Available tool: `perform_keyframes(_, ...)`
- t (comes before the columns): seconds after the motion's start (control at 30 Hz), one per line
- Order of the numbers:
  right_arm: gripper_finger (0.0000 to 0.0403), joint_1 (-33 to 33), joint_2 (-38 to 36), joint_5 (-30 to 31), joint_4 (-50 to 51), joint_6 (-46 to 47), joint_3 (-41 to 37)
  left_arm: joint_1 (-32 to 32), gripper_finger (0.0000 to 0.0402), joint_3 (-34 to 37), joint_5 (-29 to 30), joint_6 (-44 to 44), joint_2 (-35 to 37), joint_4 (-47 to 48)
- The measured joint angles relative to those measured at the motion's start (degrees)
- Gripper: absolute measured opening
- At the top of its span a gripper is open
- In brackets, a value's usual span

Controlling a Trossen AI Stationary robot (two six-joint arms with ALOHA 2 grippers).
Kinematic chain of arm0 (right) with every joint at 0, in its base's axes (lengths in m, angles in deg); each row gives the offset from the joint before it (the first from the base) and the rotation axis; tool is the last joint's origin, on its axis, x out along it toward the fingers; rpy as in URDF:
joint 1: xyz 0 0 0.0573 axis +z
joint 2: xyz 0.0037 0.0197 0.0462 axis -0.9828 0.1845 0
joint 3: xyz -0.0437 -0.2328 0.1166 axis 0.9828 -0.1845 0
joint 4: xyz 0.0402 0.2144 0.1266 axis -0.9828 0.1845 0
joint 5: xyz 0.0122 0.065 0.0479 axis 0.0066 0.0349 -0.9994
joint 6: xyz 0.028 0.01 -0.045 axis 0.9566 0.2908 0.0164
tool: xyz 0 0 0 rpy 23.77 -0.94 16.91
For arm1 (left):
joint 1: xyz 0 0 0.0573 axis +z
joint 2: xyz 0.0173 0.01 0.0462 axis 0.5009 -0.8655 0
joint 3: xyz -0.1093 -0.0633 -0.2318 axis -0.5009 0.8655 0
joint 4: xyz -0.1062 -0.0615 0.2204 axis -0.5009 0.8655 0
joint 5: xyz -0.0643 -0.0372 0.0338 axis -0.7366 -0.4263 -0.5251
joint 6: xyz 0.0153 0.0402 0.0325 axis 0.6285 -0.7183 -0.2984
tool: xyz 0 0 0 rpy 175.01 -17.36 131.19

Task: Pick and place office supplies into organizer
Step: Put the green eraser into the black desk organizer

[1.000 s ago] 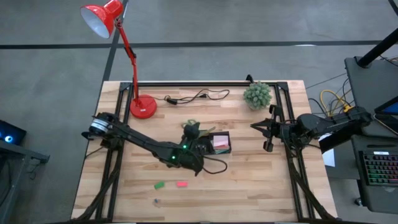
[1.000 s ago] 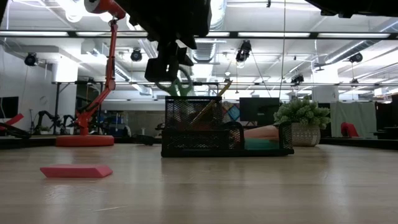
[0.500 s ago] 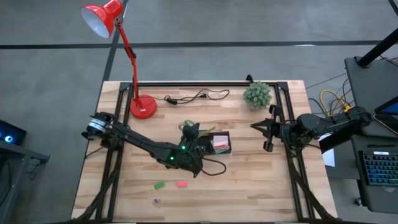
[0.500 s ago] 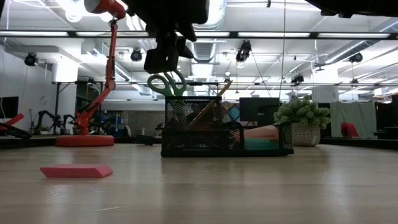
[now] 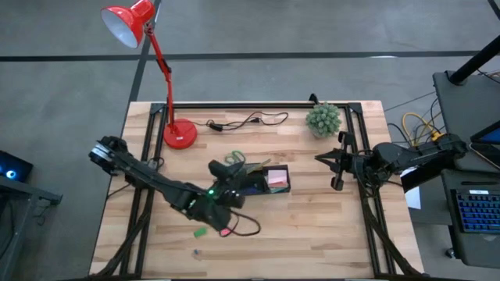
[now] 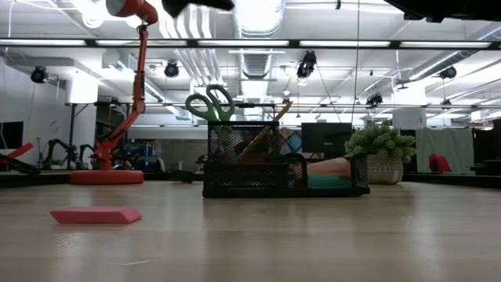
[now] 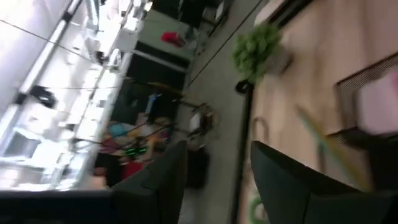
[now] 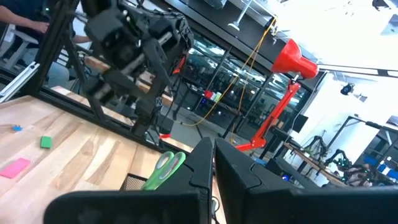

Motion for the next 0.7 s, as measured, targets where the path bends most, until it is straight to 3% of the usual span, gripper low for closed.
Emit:
perform_keyframes(0.17, 0.0008, 0.01, 0.0, 0.0, -0.01, 0.0, 0.0, -2.91, 0.0163, 0.17, -8.88, 13.28, 3.71, 4.37)
perform_keyframes(0.33, 0.0008, 0.01, 0.0, -0.01, -0.04, -0.01, 0.0, -3.43, 0.0163, 0.41, -30.59, 39.36, 7.73, 17.07)
perform_keyframes(0.53, 0.0008, 0.01, -0.01, -0.02, -0.13, -0.2, 0.0, -3.43, 0.0163, 2.36, -49.35, 67.31, 9.65, 27.29)
perform_keyframes(0.6, 0.0008, 0.01, 0.0, -0.02, -0.18, -0.71, 0.0, -3.85, 0.0162, 3.23, -54.02, 73.26, 9.37, 28.57)
perform_keyframes(0.7, 0.0008, 0.01, 0.0, -0.02, -0.35, -1.68, 0.0, -4.28, 0.0162, 4.9, -55.88, 78.77, 8.12, 28.96)
